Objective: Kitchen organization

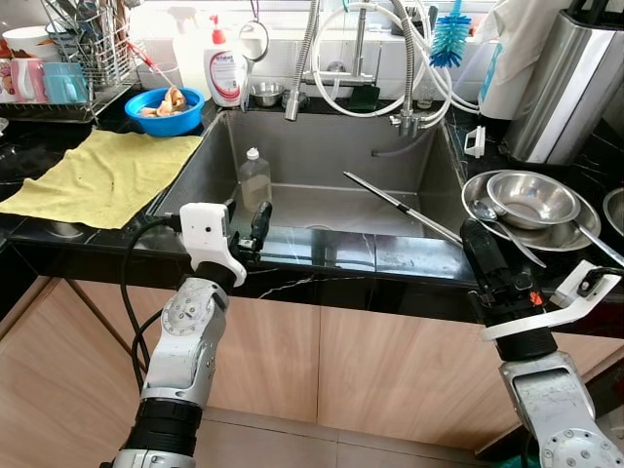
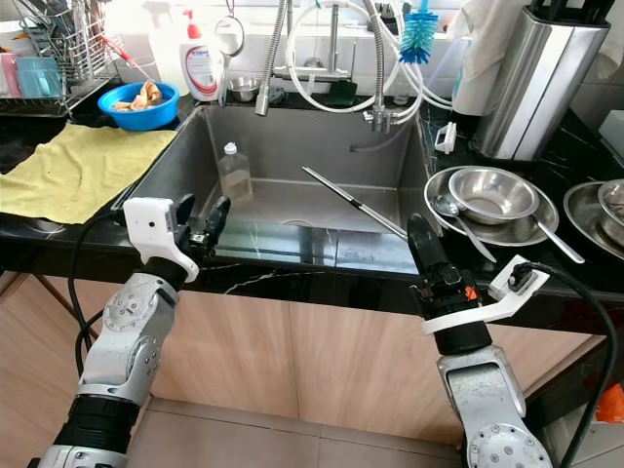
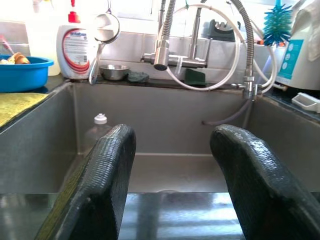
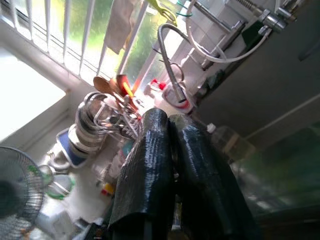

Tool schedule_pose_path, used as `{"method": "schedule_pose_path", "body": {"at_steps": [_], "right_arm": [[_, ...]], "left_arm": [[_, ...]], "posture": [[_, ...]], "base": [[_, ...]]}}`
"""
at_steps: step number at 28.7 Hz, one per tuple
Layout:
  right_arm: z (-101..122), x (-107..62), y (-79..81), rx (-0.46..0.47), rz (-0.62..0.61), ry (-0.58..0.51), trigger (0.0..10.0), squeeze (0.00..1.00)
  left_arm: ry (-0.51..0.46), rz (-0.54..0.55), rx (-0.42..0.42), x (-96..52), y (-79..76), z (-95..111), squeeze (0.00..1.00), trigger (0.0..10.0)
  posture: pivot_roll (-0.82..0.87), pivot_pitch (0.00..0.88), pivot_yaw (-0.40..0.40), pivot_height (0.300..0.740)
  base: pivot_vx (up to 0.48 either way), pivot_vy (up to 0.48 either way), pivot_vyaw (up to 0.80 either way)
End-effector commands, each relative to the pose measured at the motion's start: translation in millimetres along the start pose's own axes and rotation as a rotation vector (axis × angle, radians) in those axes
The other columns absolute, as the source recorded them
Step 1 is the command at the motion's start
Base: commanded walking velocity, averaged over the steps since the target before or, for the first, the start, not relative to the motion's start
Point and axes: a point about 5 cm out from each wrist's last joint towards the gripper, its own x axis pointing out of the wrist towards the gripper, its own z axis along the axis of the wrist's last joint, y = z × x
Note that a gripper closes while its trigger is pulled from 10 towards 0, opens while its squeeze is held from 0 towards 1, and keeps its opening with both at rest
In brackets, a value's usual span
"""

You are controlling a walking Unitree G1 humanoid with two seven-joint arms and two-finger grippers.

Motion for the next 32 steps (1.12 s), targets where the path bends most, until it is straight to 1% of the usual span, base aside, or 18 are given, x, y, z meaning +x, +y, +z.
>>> {"method": "schedule_pose_path", "body": {"at_steps": [1, 2, 4, 5, 7, 8, 9, 11, 12, 13, 14, 15, 16, 20, 21, 24, 27, 32], "right_arm": [[5, -1.1, 10.1, 0.024, 0.068, -0.005, 10.0, 0.0], [6, -2.2, 11.5, 0.055, 0.085, -0.015, 10.0, 0.0], [6, -6.0, 13.7, 0.128, 0.123, -0.015, 10.0, 0.0], [5, -6.7, 14.3, 0.133, 0.13, -0.009, 10.0, 0.0], [2, -9.7, 13.4, 0.138, 0.133, 0.019, 10.0, 0.0], [0, -10.7, 11.9, 0.14, 0.13, 0.032, 10.0, 0.0], [0, -10.7, 11.9, 0.14, 0.13, 0.032, 10.0, 0.0], [1, -11.2, 10.4, 0.148, 0.121, 0.028, 10.0, 0.0], [1, -12.0, 9.9, 0.159, 0.118, 0.026, 10.0, 0.0], [1, -12.0, 9.9, 0.159, 0.118, 0.026, 10.0, 0.0], [1, -13.1, 10.5, 0.166, 0.122, 0.032, 10.0, 0.0], [1, -13.1, 10.5, 0.166, 0.122, 0.032, 10.0, 0.0], [-1, -14.3, 11.1, 0.165, 0.125, 0.047, 10.0, 0.0], [-2, -15.5, 10.7, 0.163, 0.123, 0.054, 10.0, 0.0], [-1, -17.0, 10.2, 0.165, 0.123, 0.056, 10.0, 0.0], [-3, -18.4, 9.7, 0.167, 0.116, 0.068, 10.0, 0.0], [-9, -20.3, 12.9, 0.165, 0.131, 0.111, 10.0, 0.0], [-12, -24.9, 14.0, 0.185, 0.136, 0.136, 10.0, 0.0]], "left_arm": [[-0.013, -0.011, -0.015, 2.5, -1.7, 6, 0.0, 10.0], [-0.008, -0.011, -0.036, 2.4, -2.0, 6, 0.0, 10.0], [0.015, -0.023, -0.115, 2.7, -1.7, 5, 0.0, 10.0], [0.018, -0.027, -0.127, 2.7, -1.2, 5, 0.0, 10.0], [0.057, -0.075, -0.193, 1.5, 3.3, 4, 0.0, 10.0], [0.074, -0.109, -0.258, 1.2, 5.9, 6, 0.0, 10.0], [0.074, -0.109, -0.258, 1.2, 5.9, 6, 0.0, 10.0], [0.081, -0.144, -0.291, 1.1, 6.6, 9, 0.0, 10.0], [0.083, -0.178, -0.336, 1.2, 6.7, 13, 0.0, 10.0], [0.083, -0.178, -0.336, 1.2, 6.7, 13, 0.0, 10.0], [0.086, -0.225, -0.409, 1.8, 6.7, 18, 0.0, 10.0], [0.086, -0.225, -0.409, 1.8, 6.7, 18, 0.0, 10.0], [0.096, -0.283, -0.469, 1.4, 6.3, 22, 0.0, 10.0], [0.122, -0.368, -0.51, -0.8, 5.0, 24, 0.0, 10.0], [0.135, -0.428, -0.562, -2.7, 3.7, 27, 0.0, 10.0], [0.154, -0.503, -0.621, -5.4, 0.5, 31, 0.0, 10.0], [0.197, -0.583, -0.653, -10.6, -5.9, 27, 0.0, 10.0], [0.23, -0.639, -0.691, -16.7, -13.0, 26, 0.0, 10.0]], "posture": [[-0.08, 0.0, 0.007, 0.74], [-0.08, 0.0, 0.007, 0.74], [-0.07, 0.0, 0.005, 0.74], [-0.07, 0.0, 0.006, 0.74], [-0.07, 0.0, 0.006, 0.74], [-0.07, 0.0, 0.005, 0.74], [-0.07, 0.0, 0.005, 0.74], [-0.06, 0.0, 0.005, 0.74], [-0.06, 0.0, 0.005, 0.74], [-0.06, 0.0, 0.005, 0.74], [-0.06, 0.0, 0.006, 0.74], [-0.06, 0.0, 0.006, 0.74], [-0.06, 0.0, 0.006, 0.74], [-0.06, 0.0, 0.005, 0.74], [-0.06, 0.0, 0.005, 0.74], [-0.06, 0.0, 0.005, 0.74], [-0.06, 0.0, 0.005, 0.74], [-0.06, 0.0, 0.005, 0.74]], "base": [[0.0, 0.0, 0.0], [0.0, 0.0, 0.0], [0.0, 0.0, 0.0], [0.0, 0.0, 0.0], [0.0, 0.0, 0.0], [0.0, 0.0, 0.0], [0.0, 0.0, 0.0], [0.0, 0.0, 0.0], [0.0, 0.0, 0.0], [0.0, 0.0, 0.0], [0.0, 0.0, 0.0], [0.0, 0.0, 0.0], [0.0, 0.0, 0.0], [0.0, 0.0, 0.0], [0.0, 0.0, 0.0], [0.0, 0.0, 0.0], [0.0, 0.0, 0.0], [0.0, 0.0, 0.0]]}}
